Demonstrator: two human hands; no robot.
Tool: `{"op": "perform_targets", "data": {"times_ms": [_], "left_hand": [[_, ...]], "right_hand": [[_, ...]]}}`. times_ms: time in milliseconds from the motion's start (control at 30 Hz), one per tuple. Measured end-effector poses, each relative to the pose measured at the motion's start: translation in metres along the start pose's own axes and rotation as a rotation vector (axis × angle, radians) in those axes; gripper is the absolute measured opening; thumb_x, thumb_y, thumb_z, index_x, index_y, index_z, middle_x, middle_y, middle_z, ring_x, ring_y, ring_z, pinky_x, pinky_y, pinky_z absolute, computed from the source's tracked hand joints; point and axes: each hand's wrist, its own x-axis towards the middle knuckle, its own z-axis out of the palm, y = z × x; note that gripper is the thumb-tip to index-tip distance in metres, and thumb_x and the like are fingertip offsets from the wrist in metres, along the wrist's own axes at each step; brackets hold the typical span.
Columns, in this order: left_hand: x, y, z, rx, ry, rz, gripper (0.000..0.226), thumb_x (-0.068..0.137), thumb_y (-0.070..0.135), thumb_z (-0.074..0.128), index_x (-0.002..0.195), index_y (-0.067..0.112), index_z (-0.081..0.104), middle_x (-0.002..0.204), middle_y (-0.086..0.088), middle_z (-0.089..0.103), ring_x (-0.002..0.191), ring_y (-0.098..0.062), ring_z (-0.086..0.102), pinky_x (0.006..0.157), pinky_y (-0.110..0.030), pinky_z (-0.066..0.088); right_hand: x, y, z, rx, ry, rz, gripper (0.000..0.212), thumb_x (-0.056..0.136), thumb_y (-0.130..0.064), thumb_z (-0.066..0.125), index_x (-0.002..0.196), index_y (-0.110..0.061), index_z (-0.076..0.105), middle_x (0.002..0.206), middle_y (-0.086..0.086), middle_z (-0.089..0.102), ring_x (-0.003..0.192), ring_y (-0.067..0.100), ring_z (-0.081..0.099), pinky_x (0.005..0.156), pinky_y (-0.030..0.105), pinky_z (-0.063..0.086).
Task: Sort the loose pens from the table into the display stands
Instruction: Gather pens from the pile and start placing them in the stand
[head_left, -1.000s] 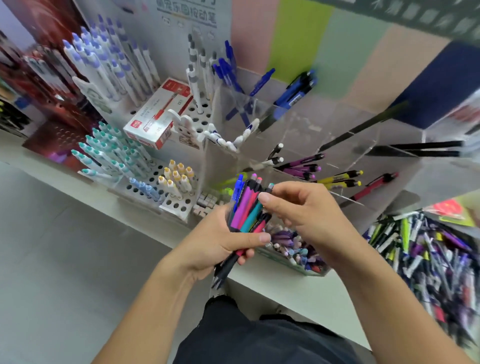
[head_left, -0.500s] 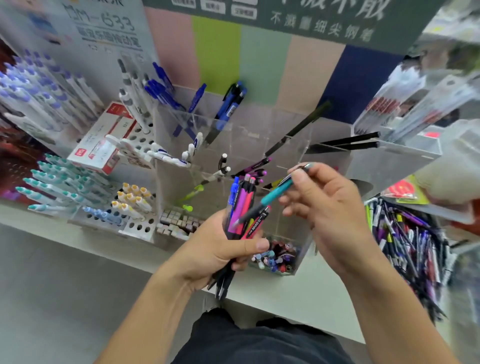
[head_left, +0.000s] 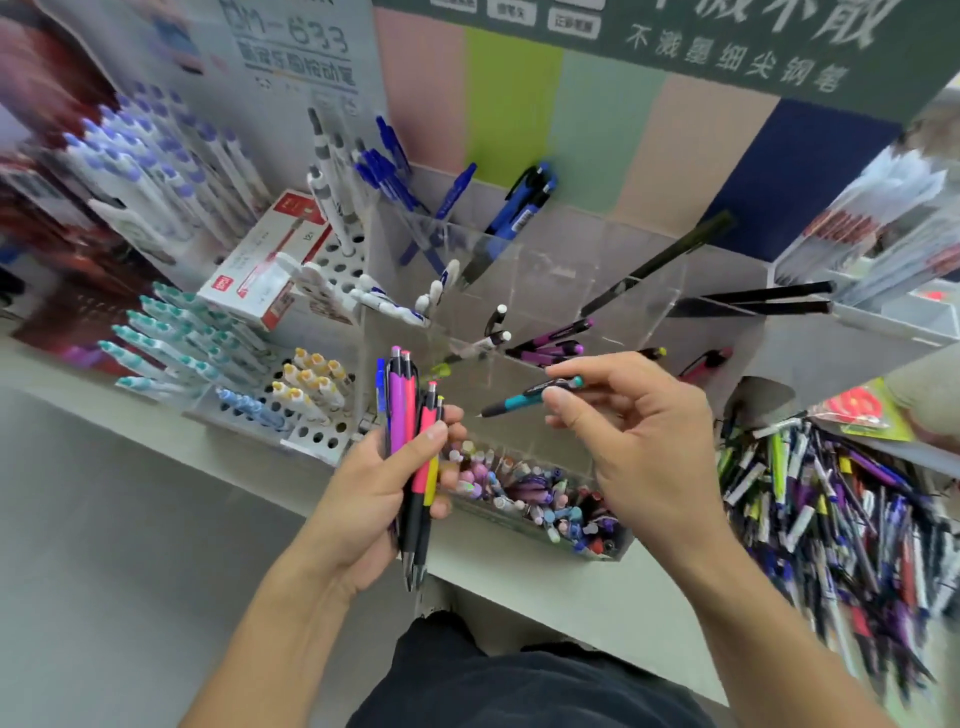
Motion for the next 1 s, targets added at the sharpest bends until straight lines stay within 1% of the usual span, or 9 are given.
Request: {"op": "perform_targets", "data": {"times_ms": [133,233,400,500,567,667,767,900,1000], "left_hand": [[-0.004,0.001,-0.019,-0.029,0.022,0.014,0.033,0.080,0.013,0.068,0.112,0.007,0.071,0.078,-0.002,0.056,0.056,-0.009,0.050,0.041,-0.020,0.040],[-0.006,0.002,-0.026,-0.009,0.004,0.036,0.035,0.082,0.010,0.067,0.116,0.007,0.070,0.076,-0.001,0.060,0.060,-0.010,0.055,0.045,-0.021,0.044],[-0.006,0.002,-0.028,0.069,0.060,0.060,0.040,0.074,0.016,0.073,0.112,0.005,0.066,0.082,-0.008,0.071,0.068,-0.016,0.068,0.053,-0.023,0.054],[-0.004,0.001,-0.025,0.073,0.055,0.084,0.042,0.078,0.013,0.072,0.118,0.006,0.064,0.092,-0.012,0.076,0.071,-0.018,0.072,0.056,-0.024,0.057],[-0.002,0.001,-0.023,0.095,0.043,0.094,0.042,0.081,0.011,0.071,0.121,0.005,0.061,0.094,-0.015,0.076,0.071,-0.020,0.073,0.056,-0.024,0.056],[-0.001,0.002,-0.016,0.133,0.002,0.081,0.035,0.086,0.002,0.068,0.120,0.003,0.059,0.086,-0.013,0.075,0.070,-0.021,0.074,0.055,-0.024,0.056],[-0.001,0.003,-0.005,0.196,-0.048,0.084,0.035,0.085,0.001,0.070,0.118,0.001,0.058,0.084,-0.012,0.074,0.076,-0.026,0.075,0.057,-0.027,0.059],[0.003,0.002,0.000,0.179,-0.032,0.061,0.036,0.088,0.005,0.070,0.119,-0.001,0.052,0.097,-0.026,0.073,0.085,-0.035,0.075,0.063,-0.033,0.063],[0.004,0.001,-0.001,0.186,-0.017,0.065,0.026,0.093,0.004,0.066,0.118,0.002,0.056,0.098,-0.015,0.076,0.081,-0.029,0.075,0.060,-0.029,0.061]], "right_hand": [[0.004,0.028,0.040,-0.189,-0.052,-0.088,0.016,0.085,-0.006,0.078,0.099,-0.013,0.078,0.094,-0.004,0.070,0.084,0.007,0.069,0.077,0.019,0.056],[0.005,0.048,0.061,-0.288,-0.090,-0.095,0.020,0.084,-0.004,0.078,0.102,-0.014,0.077,0.095,-0.006,0.071,0.085,0.003,0.066,0.080,0.013,0.052],[0.005,0.066,0.076,-0.521,-0.147,-0.048,0.027,0.089,-0.002,0.069,0.114,-0.011,0.073,0.105,0.004,0.075,0.094,0.020,0.069,0.089,0.040,0.056],[0.004,0.054,0.071,-0.583,-0.147,-0.038,0.028,0.093,-0.010,0.067,0.121,-0.013,0.071,0.112,0.003,0.074,0.095,0.020,0.068,0.090,0.037,0.055],[0.002,0.037,0.062,-0.454,-0.128,-0.019,0.016,0.095,-0.018,0.068,0.109,-0.017,0.075,0.096,-0.004,0.075,0.078,0.012,0.065,0.077,0.029,0.054],[0.005,0.010,0.048,-0.161,-0.242,0.178,0.009,0.091,-0.029,0.073,0.093,-0.022,0.079,0.076,-0.006,0.074,0.063,0.015,0.064,0.062,0.028,0.054],[0.006,0.005,0.041,0.042,-0.349,0.328,0.009,0.088,-0.018,0.076,0.087,-0.010,0.079,0.062,-0.002,0.069,0.049,0.008,0.055,0.050,0.019,0.045],[0.012,0.011,0.028,0.168,-0.196,0.393,0.014,0.096,-0.015,0.066,0.086,-0.005,0.071,0.067,0.004,0.066,0.058,0.013,0.057,0.051,0.023,0.046],[0.017,0.001,0.004,0.234,-0.004,0.291,0.014,0.098,-0.014,0.061,0.088,-0.005,0.067,0.078,0.012,0.070,0.060,0.014,0.063,0.049,0.022,0.050]]}}
